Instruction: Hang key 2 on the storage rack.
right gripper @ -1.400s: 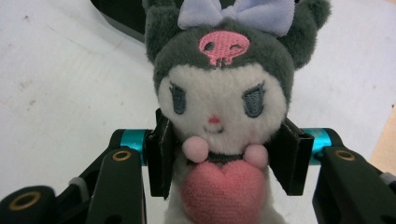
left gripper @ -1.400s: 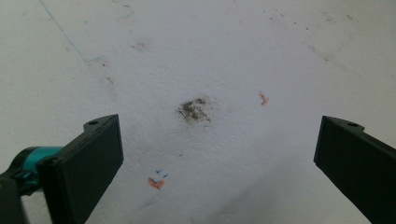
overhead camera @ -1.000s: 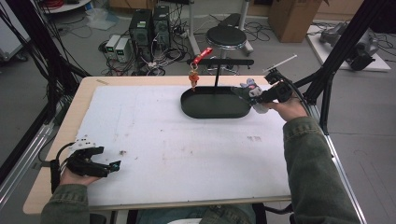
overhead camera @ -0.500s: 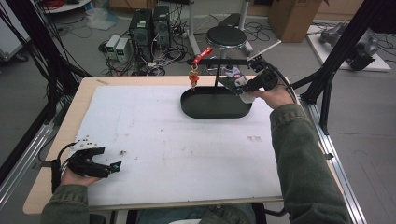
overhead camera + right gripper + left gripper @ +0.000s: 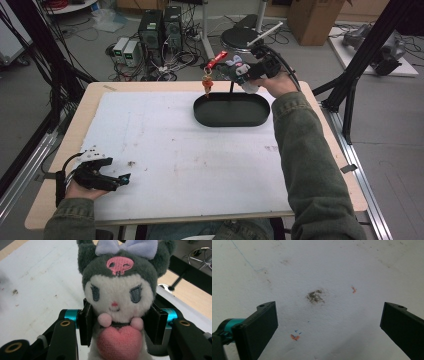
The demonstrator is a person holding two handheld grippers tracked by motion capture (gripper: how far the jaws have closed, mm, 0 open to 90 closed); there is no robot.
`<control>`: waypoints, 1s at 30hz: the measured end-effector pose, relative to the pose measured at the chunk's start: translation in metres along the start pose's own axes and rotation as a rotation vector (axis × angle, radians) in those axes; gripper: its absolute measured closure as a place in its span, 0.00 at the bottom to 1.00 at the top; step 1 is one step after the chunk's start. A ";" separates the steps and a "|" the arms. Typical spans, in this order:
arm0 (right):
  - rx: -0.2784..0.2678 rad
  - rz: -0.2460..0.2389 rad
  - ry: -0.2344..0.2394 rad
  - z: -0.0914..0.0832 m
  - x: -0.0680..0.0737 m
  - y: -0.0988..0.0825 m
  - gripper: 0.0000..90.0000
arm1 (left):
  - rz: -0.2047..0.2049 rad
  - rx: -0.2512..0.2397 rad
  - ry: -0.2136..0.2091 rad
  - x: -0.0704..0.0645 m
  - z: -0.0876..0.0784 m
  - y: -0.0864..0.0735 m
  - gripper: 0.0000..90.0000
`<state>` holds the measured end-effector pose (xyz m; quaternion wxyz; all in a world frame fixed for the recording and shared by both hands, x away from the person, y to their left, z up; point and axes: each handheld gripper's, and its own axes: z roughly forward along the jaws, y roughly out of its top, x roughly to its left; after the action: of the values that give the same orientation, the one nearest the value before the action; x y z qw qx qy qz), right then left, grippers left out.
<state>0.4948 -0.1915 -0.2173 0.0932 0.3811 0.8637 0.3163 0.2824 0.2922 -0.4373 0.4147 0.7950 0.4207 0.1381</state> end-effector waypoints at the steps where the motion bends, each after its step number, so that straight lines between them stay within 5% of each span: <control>1: 0.008 0.000 -0.002 0.004 0.000 0.003 0.54 | 0.005 0.002 0.004 0.000 0.000 0.000 0.02; 9: 0.047 0.025 -0.037 0.034 -0.004 0.016 0.54 | 0.011 0.000 0.006 -0.002 0.000 0.000 0.02; 16: 0.023 0.055 -0.097 0.047 -0.006 0.020 0.54 | 0.021 0.001 0.009 -0.005 -0.001 -0.001 0.02; 30: 0.013 0.124 -0.074 0.038 -0.016 0.015 0.54 | 0.019 0.006 0.005 -0.004 -0.001 -0.001 0.02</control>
<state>0.5300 -0.1771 -0.2388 0.1028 0.4460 0.8364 0.3017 0.2788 0.2896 -0.4371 0.4100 0.7998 0.4144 0.1430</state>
